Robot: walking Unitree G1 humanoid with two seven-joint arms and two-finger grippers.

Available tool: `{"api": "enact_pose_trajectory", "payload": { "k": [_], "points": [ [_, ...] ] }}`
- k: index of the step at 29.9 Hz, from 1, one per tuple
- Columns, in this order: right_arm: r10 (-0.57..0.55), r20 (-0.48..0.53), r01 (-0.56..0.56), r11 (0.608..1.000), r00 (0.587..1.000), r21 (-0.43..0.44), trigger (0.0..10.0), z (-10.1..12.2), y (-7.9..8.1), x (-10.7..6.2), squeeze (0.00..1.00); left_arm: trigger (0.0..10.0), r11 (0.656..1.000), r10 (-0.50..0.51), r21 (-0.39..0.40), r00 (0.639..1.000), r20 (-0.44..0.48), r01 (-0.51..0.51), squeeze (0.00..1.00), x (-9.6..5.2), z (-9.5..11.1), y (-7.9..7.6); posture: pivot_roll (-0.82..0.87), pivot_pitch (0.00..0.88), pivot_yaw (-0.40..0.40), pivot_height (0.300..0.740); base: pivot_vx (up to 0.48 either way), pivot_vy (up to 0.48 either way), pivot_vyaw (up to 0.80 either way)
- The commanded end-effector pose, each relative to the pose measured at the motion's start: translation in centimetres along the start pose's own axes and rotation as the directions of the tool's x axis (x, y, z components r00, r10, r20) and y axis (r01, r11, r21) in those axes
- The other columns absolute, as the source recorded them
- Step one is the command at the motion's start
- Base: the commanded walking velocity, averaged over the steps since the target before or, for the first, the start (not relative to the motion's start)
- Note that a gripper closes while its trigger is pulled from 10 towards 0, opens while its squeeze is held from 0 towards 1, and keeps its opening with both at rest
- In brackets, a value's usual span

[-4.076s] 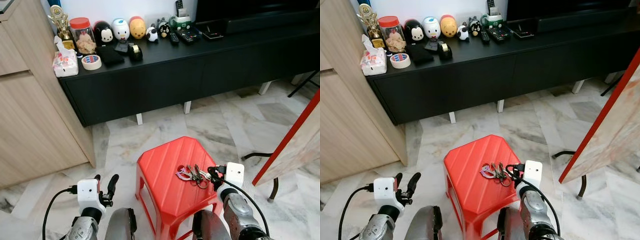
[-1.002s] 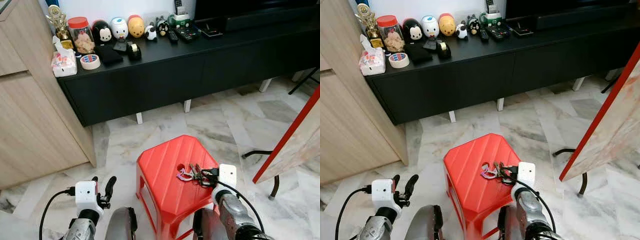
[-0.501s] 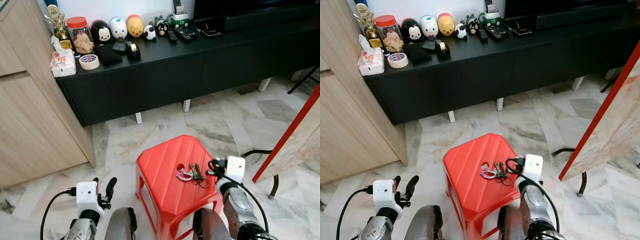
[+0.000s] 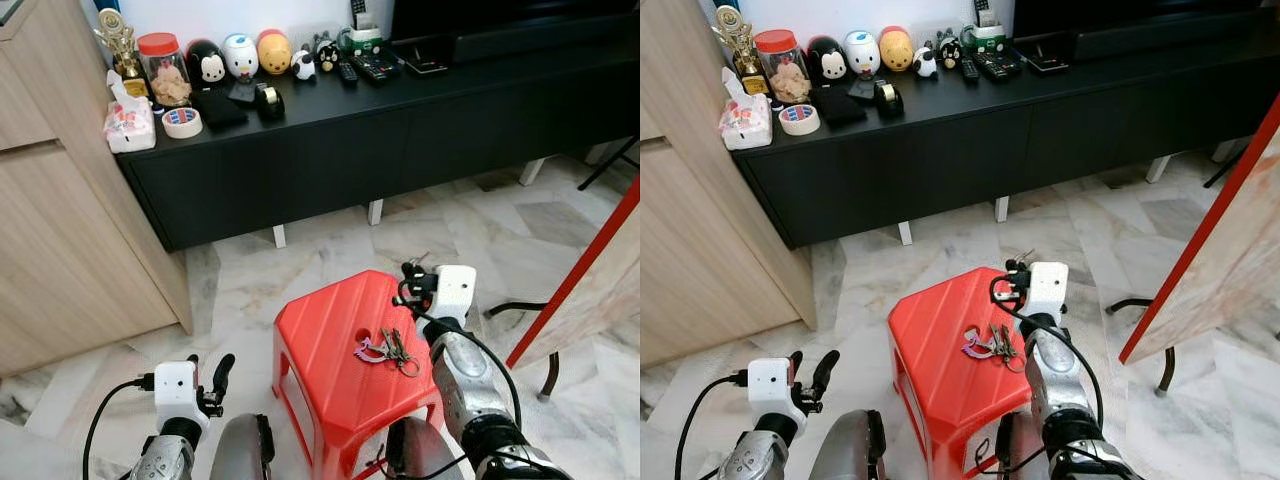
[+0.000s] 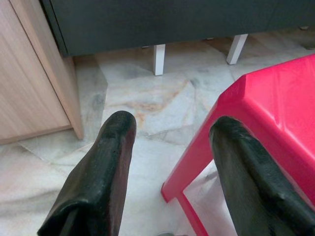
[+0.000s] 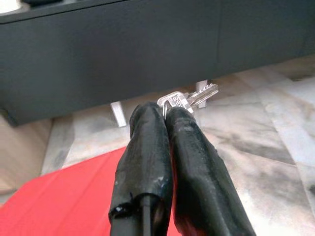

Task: Hang keys on a hook

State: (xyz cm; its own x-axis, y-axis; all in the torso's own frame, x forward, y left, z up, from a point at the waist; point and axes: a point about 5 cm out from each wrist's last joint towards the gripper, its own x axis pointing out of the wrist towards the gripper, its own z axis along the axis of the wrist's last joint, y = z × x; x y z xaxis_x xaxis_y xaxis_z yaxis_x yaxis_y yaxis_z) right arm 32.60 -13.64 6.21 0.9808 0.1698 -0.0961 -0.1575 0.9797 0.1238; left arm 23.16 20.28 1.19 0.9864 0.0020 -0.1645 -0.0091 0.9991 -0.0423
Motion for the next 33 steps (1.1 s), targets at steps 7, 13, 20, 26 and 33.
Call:
{"api": "enact_pose_trajectory", "payload": {
  "k": [7,13,20,26,33],
  "points": [
    [0.068,-0.009,-0.068,0.998,0.998,0.001,10.0,0.7,1.0,-0.2,0.0,10.0,1.0,-0.012,0.022,1.0,-0.016,0.012,0.0,-0.1,-0.4,0.0,0.09,0.036,-0.008,0.639,0.0,0.0,0.0],
    [0.088,-0.024,-0.088,0.996,0.996,0.004,10.0,1.3,1.6,-0.4,0.0,10.0,1.0,-0.016,0.022,1.0,-0.011,0.016,0.0,-0.1,-0.4,0.0,0.09,0.031,-0.008,0.669,0.0,0.0,0.0],
    [0.118,-0.019,-0.118,0.993,0.993,0.024,10.0,2.5,2.1,-0.6,0.0,10.0,1.0,-0.018,0.018,1.0,0.005,0.018,0.0,0.1,0.0,0.0,0.09,0.044,-0.009,0.714,0.0,0.0,0.0],
    [0.13,-0.051,-0.128,0.991,0.99,0.035,10.0,2.7,2.2,-1.0,0.0,10.0,1.0,-0.019,0.01,1.0,0.014,0.019,0.0,0.1,0.1,0.0,0.09,0.052,-0.011,0.723,0.0,0.0,0.0],
    [0.114,-0.084,-0.111,0.993,0.99,0.038,10.0,2.2,1.8,-1.5,0.0,10.0,1.0,-0.011,0.005,1.0,0.008,0.011,0.0,-0.3,-0.2,0.1,0.09,0.063,-0.015,0.723,0.0,0.0,0.0]
  ]
}}
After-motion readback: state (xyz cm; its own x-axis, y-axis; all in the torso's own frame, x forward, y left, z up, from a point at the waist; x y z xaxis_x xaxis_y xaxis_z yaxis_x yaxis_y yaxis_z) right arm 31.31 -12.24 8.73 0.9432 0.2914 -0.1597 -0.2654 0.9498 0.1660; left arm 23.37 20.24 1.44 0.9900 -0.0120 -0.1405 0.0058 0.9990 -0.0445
